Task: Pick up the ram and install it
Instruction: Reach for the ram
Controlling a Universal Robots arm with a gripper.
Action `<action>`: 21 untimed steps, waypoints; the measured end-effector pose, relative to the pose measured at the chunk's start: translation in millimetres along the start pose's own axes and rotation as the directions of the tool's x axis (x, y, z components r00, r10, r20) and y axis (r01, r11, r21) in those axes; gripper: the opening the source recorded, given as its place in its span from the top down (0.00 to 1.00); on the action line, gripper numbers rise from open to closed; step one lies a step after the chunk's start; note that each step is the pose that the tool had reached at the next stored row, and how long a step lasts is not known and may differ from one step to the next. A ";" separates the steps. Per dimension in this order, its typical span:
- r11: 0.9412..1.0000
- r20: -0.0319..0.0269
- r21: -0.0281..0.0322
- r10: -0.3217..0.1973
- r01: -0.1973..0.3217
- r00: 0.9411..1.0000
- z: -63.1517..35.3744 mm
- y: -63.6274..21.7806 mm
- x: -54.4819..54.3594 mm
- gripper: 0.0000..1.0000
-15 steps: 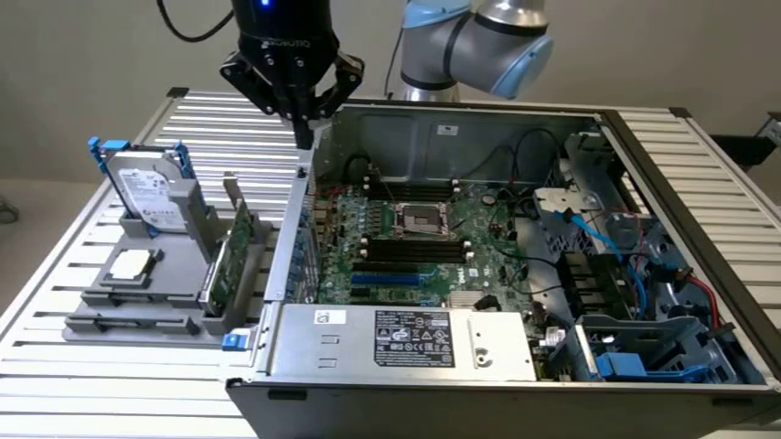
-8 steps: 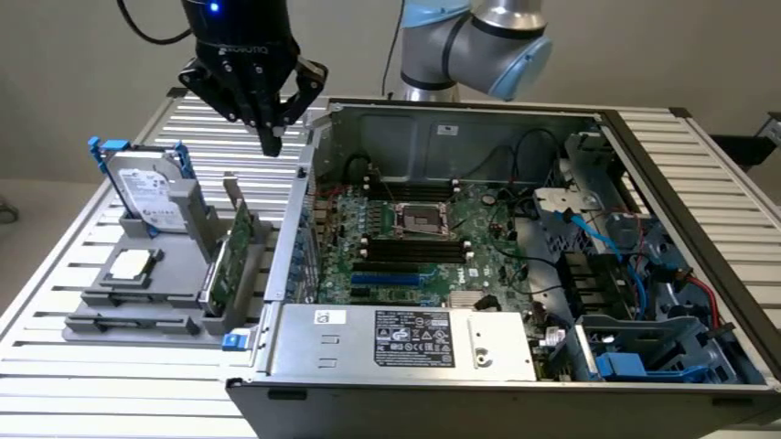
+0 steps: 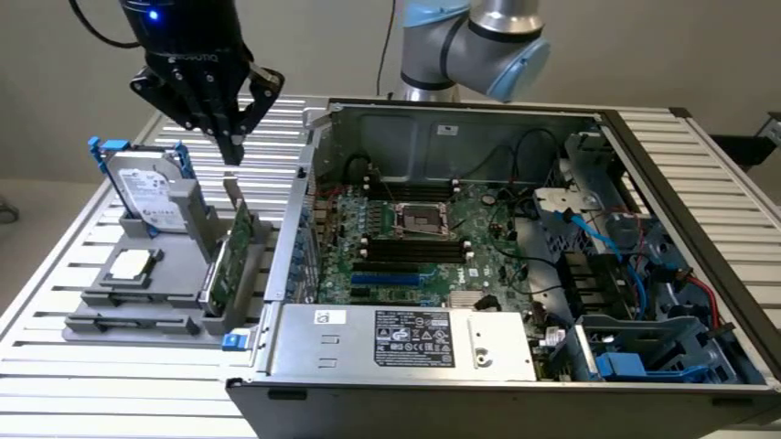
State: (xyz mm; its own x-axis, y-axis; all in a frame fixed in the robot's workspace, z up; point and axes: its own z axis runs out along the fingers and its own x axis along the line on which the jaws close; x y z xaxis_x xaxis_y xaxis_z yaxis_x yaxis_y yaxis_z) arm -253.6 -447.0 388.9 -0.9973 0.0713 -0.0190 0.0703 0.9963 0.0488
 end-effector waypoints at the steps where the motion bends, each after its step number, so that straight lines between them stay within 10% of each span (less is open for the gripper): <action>1: 1.000 0.000 0.000 0.000 0.000 1.000 0.3 -1.6 4.3 0.89; 21: 1.000 -0.007 0.001 0.000 0.000 1.000 8.9 -35.2 81.0 0.89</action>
State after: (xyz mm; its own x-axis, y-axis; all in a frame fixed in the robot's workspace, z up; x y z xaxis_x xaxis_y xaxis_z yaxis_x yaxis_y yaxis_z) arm -336.7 -475.8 376.7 -0.9974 0.0711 -0.0121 0.0704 0.9963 0.0483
